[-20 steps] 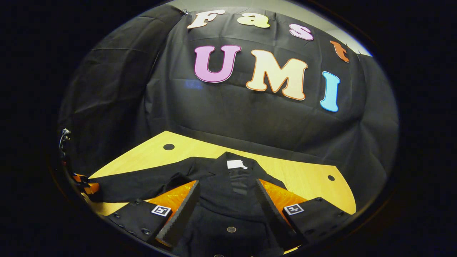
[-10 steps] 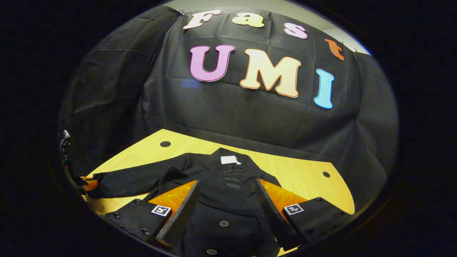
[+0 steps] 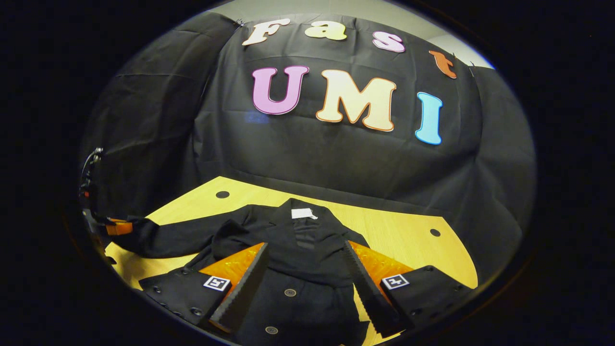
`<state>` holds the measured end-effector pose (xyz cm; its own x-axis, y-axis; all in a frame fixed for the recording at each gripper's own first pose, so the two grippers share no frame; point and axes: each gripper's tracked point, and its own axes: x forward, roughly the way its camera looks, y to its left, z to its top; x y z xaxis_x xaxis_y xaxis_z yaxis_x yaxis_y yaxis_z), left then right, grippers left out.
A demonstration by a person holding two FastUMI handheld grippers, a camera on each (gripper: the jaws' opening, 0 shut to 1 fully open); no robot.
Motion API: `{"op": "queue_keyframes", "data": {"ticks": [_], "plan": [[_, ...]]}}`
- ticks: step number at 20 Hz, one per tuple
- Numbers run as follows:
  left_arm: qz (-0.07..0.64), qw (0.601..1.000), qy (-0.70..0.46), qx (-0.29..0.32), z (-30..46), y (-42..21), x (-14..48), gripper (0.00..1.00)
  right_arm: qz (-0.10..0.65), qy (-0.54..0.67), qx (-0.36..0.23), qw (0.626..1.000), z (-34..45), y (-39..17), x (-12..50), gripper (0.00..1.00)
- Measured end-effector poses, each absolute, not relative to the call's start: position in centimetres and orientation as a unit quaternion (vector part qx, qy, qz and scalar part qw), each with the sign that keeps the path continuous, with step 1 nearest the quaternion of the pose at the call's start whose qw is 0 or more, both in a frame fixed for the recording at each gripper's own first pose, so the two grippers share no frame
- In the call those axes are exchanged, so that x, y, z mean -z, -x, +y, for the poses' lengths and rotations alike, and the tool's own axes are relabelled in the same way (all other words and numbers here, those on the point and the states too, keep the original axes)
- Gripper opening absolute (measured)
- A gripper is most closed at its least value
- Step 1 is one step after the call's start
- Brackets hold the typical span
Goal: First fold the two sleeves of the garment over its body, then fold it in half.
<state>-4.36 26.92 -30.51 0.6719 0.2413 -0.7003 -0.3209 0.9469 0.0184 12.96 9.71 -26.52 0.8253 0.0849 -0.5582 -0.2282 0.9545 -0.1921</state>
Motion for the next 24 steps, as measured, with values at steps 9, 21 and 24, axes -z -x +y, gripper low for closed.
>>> {"op": "queue_keyframes", "data": {"ticks": [9,21,24], "plan": [[0.295,0.951,0.026,-0.085,17.8,-5.1,23.8,0.0,0.284,0.094,-0.062,0.952,2.2,-10.3,25.6,0.96],[0.282,0.959,0.001,0.033,2.1,-12.6,23.8,0.0,0.29,0.061,0.009,0.955,-10.1,-6.6,24.7,0.99],[0.286,0.956,-0.006,0.063,-2.2,-14.1,24.7,0.0,0.293,0.051,0.029,0.954,-12.9,-5.5,24.8,0.98]]}}
